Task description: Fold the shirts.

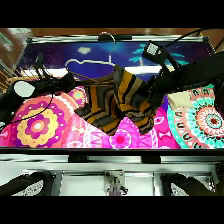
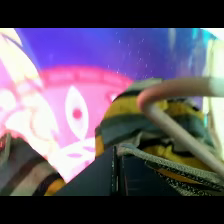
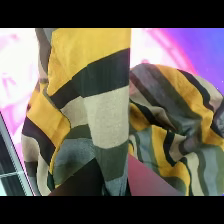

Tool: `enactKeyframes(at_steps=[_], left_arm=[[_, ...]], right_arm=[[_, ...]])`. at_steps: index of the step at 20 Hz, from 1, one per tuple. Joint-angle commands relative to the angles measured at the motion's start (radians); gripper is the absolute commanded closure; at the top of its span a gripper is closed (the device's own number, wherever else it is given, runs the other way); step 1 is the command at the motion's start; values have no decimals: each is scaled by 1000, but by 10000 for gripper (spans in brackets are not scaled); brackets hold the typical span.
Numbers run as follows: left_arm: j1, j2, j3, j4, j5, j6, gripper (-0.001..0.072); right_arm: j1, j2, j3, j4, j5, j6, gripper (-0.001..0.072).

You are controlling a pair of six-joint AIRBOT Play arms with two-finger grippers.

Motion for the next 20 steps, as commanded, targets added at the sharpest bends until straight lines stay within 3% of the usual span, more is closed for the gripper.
enactKeyframes(at_steps=[1, 4, 7, 14, 15, 16, 17, 19, 20], left_arm=[[-16, 3, 64, 79, -65, 57, 650], [-76, -1, 68, 84, -181, 122, 650], [-153, -5, 43, 83, -256, 129, 650], [-359, -5, 32, 83, -103, 129, 645], [-349, -4, 34, 89, -107, 129, 487], [-335, 0, 39, 96, -129, 129, 117], [-312, 8, 55, 113, -186, 133, -2], [-280, 45, 110, 132, -269, 223, -2], [-279, 76, 142, 132, -245, 268, -2]], right_arm=[[0, -13, 0, 36, 8, 12, 641], [0, -13, 0, 42, 74, 53, 642], [0, -13, 0, 53, 121, 95, 642], [77, -19, 0, -16, 171, 168, 642], [77, -18, 0, -14, 170, 174, 642], [77, -16, 0, -15, 167, 174, 643], [77, -13, 0, -16, 167, 174, 642], [77, -12, 0, -16, 166, 173, 642], [77, -12, 0, -15, 166, 173, 642]])
